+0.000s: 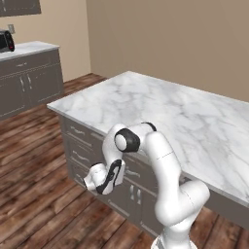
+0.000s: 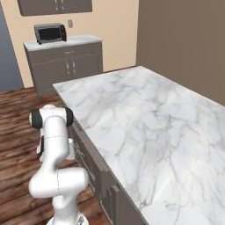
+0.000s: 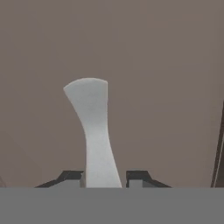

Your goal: Take a straw from the drawer in front and place it inside the glass cup on the dining counter.

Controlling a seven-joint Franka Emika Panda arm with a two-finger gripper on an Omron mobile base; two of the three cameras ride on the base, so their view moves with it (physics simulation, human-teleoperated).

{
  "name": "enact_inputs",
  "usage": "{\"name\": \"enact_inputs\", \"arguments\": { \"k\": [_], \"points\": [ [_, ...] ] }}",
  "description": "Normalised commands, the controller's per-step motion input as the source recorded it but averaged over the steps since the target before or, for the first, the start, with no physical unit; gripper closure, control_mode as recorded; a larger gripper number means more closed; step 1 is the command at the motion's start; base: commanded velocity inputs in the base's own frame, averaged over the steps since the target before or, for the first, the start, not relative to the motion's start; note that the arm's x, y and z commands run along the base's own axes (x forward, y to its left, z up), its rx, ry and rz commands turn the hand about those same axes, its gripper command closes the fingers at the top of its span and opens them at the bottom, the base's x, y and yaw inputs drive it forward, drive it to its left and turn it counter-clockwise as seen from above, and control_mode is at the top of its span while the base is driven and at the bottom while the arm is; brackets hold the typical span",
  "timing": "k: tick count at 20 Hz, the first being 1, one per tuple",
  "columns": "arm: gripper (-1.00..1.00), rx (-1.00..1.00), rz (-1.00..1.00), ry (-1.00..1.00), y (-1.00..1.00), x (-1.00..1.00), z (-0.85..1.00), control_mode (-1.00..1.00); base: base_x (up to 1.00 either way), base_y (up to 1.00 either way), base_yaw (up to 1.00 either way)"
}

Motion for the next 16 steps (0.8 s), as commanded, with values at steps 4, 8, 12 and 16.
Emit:
{"name": "enact_inputs", "arguments": {
  "k": [4,8,12,16],
  "points": [
    [1.0,0.05,0.0,0.0,0.59,-0.85,0.0,-1.0,0.0,0.0,0.0],
    [1.0,0.02,0.0,0.0,0.61,-0.91,0.0,-1.0,0.0,0.0,0.0],
    [1.0,0.0,0.0,0.0,0.58,-0.96,0.0,-1.0,0.0,0.0,0.0],
    [1.0,0.0,0.0,0.0,0.54,-0.91,0.0,-1.0,0.0,0.0,0.0]
  ]
}}
